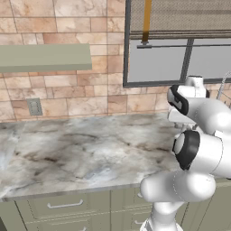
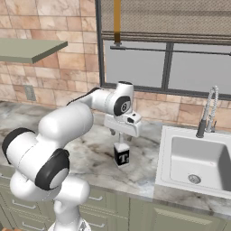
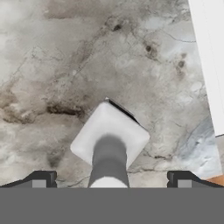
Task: Place the drinks on the dining counter in a tight cluster.
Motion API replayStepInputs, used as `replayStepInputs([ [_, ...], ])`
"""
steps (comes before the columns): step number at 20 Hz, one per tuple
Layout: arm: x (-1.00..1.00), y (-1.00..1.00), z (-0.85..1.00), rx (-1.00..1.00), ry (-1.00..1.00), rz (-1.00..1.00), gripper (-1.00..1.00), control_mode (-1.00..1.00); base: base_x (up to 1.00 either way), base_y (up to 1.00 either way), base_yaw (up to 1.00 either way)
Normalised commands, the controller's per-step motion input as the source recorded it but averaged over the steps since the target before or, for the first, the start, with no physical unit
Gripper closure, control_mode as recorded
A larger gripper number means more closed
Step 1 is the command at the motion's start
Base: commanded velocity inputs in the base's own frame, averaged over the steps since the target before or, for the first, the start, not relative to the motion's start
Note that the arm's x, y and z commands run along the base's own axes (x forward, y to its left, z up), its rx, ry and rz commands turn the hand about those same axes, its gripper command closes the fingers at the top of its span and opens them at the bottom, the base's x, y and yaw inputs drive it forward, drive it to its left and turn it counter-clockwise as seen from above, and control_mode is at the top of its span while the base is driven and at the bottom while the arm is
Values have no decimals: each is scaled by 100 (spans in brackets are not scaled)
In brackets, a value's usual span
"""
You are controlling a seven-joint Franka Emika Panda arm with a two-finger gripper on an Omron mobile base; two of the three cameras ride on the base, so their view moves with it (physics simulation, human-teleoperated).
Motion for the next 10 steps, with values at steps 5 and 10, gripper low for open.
replayStepInputs([
  [5, 4, 1, -1, 0, 0, 0, -100, -100, 0, 0, 0],
  [10, 1, -1, 0, 0, 0, 0, -100, -100, 0, 0, 0],
])
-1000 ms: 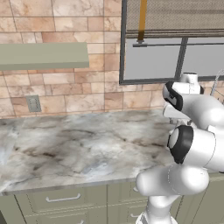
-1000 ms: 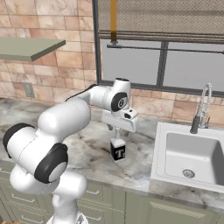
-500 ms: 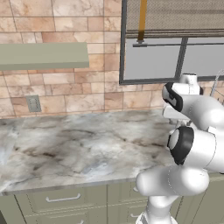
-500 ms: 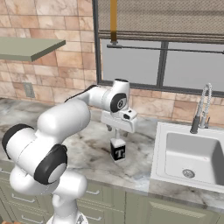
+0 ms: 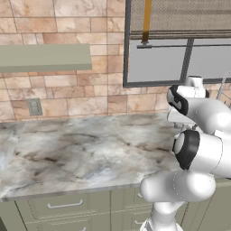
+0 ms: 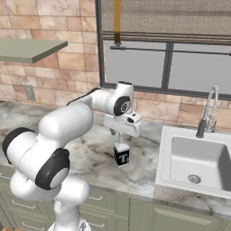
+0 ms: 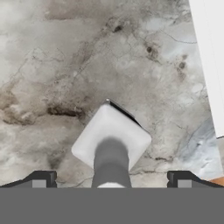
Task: Place the drinks on the dining counter in a tight cluster.
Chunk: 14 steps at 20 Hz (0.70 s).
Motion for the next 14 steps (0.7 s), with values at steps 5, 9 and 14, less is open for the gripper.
replayStepInputs([
  [5, 1, 0, -1, 0, 0, 0, -100, -100, 0, 0, 0],
  [9, 5, 0, -3, 0, -1, 0, -100, -100, 0, 0, 0],
  [14, 0, 0, -2, 0, 0, 0, 100, -100, 0, 0, 0],
])
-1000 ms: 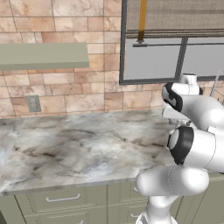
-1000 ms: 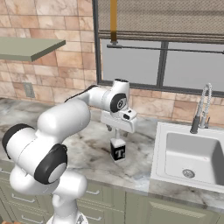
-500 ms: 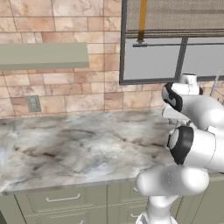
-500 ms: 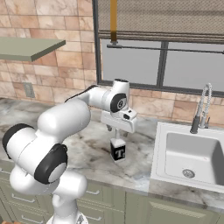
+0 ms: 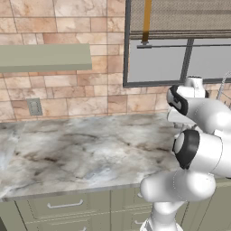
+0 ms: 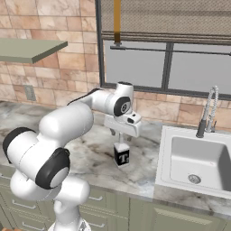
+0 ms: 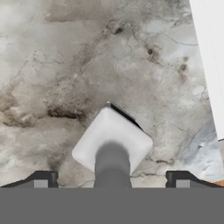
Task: Place the drinks on the dining counter in a tight cluster.
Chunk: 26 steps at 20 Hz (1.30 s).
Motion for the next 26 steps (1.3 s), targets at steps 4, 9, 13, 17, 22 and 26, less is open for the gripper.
replayStepInputs([
  [4, 0, 0, -2, 0, 0, 0, 100, -100, 0, 0, 0],
  [9, 0, 0, 0, 0, 0, 0, 100, -100, 0, 0, 0],
  [13, -15, 0, 19, 0, -1, -4, 100, -100, 0, 0, 0],
  [17, -44, 0, 68, 0, -7, -4, 100, -100, 0, 0, 0],
  [22, -73, 5, 92, -1, -14, -1, 100, -100, 0, 0, 0],
  [26, -82, 22, 93, 0, -15, 0, 100, -100, 0, 0, 0],
])
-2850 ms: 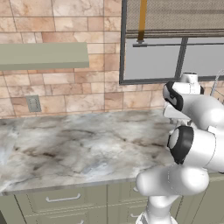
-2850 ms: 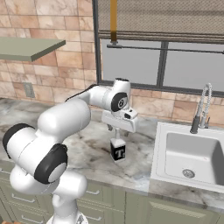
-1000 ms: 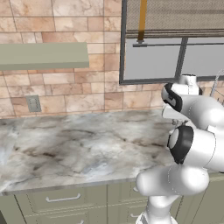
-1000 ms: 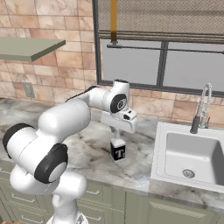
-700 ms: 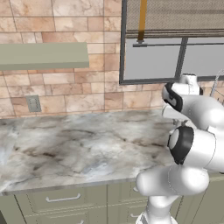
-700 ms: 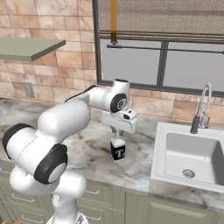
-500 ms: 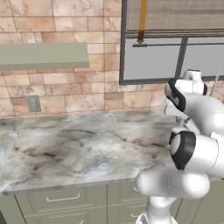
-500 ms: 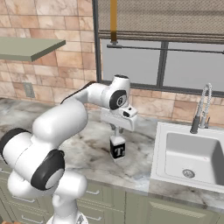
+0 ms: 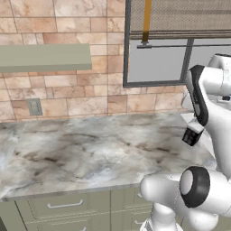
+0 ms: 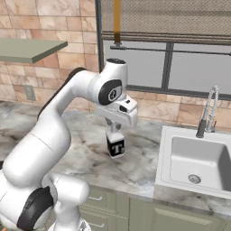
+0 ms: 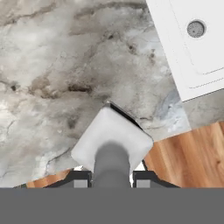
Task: Place the drinks on the dining counter in a tight cluster.
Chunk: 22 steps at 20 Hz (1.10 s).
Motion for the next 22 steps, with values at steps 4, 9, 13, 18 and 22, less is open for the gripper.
replayStepInputs([
  [4, -84, 58, 76, -1, -20, 0, 100, -100, 0, 0, 0],
  [9, -60, 58, 35, -3, -7, 0, 100, -100, 0, 0, 0],
  [13, -78, 49, 33, -1, 0, 0, 100, -100, 0, 0, 0],
  [18, -58, 17, 36, 0, 0, 0, 100, -100, 0, 0, 0],
  [22, -14, -4, 4, 0, 0, 0, 100, -100, 0, 0, 0],
])
